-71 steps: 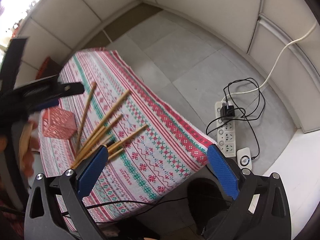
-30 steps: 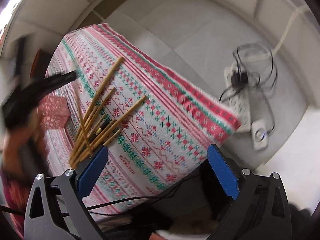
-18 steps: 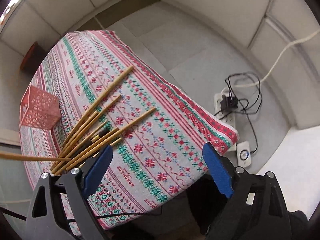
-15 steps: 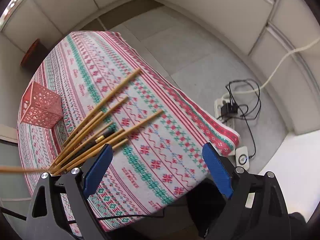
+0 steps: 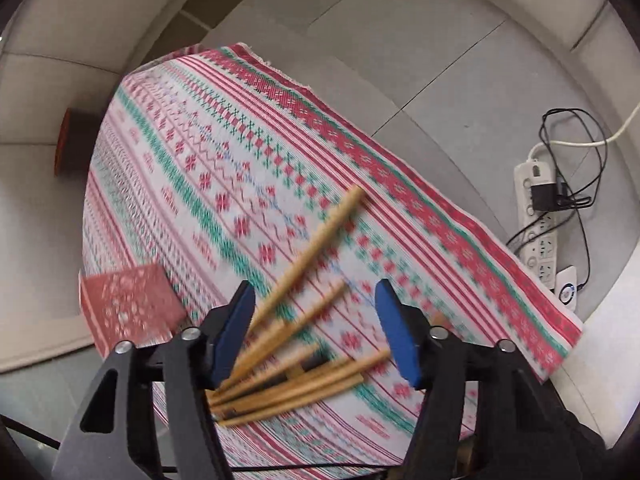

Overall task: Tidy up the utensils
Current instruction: 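Grasp a chopstick with the right tool while the left tool lifts its chopstick upright, then carry both chopsticks upright over the pink holder while the left tool opens to drop its chopstick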

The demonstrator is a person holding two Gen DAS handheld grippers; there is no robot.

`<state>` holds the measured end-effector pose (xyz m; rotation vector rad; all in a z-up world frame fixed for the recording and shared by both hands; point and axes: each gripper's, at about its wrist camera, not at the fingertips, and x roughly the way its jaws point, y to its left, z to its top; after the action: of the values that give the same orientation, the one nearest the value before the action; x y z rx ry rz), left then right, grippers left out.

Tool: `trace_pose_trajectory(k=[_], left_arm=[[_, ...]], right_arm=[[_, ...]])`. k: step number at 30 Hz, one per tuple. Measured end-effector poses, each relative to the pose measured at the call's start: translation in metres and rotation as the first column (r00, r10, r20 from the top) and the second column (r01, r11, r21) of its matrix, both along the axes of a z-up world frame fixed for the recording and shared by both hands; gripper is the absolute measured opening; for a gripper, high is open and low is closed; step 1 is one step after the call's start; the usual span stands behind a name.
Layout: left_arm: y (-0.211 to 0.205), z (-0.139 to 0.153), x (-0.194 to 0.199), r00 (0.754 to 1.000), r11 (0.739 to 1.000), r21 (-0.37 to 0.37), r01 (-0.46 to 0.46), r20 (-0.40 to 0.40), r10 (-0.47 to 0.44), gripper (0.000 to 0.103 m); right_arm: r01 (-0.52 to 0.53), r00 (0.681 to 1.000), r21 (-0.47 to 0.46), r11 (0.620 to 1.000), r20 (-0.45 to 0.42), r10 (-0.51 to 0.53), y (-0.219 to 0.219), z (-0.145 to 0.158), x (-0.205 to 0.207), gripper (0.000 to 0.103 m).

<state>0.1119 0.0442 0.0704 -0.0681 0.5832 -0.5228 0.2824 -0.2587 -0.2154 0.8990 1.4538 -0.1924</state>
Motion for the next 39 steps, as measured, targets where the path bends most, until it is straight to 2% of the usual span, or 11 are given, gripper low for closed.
trace_pose_trajectory(k=[4,8,10,11,12,14,18,22,28,34,39], left_arm=[[0.003,-0.004,0.006,1.0,1.0,-0.005,-0.007,-0.018,0.007,0.006],[0.003,-0.007,0.009,0.999,1.0,0.0,-0.015,-0.029,0.015,0.006],[0.003,-0.006,0.009,0.999,1.0,0.002,-0.019,-0.03,0.019,0.006],[0.004,-0.006,0.008,0.999,1.0,0.003,-0.022,-0.029,0.022,0.006],[0.005,-0.006,0.008,0.999,1.0,0.003,-0.024,-0.028,0.024,0.006],[0.008,-0.005,0.007,0.999,0.999,0.003,-0.032,-0.028,0.032,0.006],[0.019,-0.007,0.007,0.998,0.998,-0.004,-0.062,-0.034,0.061,0.006],[0.027,-0.004,0.003,0.996,0.996,-0.018,-0.084,-0.025,0.083,0.006],[0.032,0.003,-0.002,0.994,0.994,-0.035,-0.105,-0.006,0.105,0.006],[0.038,0.008,-0.001,0.992,0.989,-0.067,-0.129,-0.001,0.13,0.006],[0.04,0.007,0.005,0.988,0.985,-0.081,-0.153,-0.011,0.153,0.006]], right_arm=[[0.0,0.996,-0.044,0.999,-0.094,-0.004,0.01,-0.023,0.027,0.048],[0.013,0.993,-0.133,0.991,-0.114,-0.029,0.021,-0.017,0.043,0.042],[0.0,0.99,-0.227,0.974,-0.136,-0.032,0.031,-0.013,0.049,0.033],[-0.006,0.99,-0.265,0.964,-0.137,-0.031,0.036,-0.012,0.05,0.019],[-0.004,0.992,-0.312,0.95,-0.124,-0.036,0.042,-0.01,0.05,0.018],[0.015,0.995,-0.336,0.942,-0.092,-0.049,0.046,-0.008,0.048,0.017],[0.067,0.998,-0.284,0.957,0.031,-0.06,0.049,0.0,0.037,0.015],[0.058,0.988,-0.337,0.94,0.156,-0.005,0.063,0.037,0.022,0.013],[-0.005,0.936,-0.432,0.902,0.315,0.156,0.087,0.116,-0.02,0.012],[-0.058,0.867,-0.524,0.85,0.395,0.303,0.1,0.179,-0.057,0.008],[-0.07,0.813,-0.574,0.816,0.442,0.38,0.104,0.217,-0.08,0.008]])
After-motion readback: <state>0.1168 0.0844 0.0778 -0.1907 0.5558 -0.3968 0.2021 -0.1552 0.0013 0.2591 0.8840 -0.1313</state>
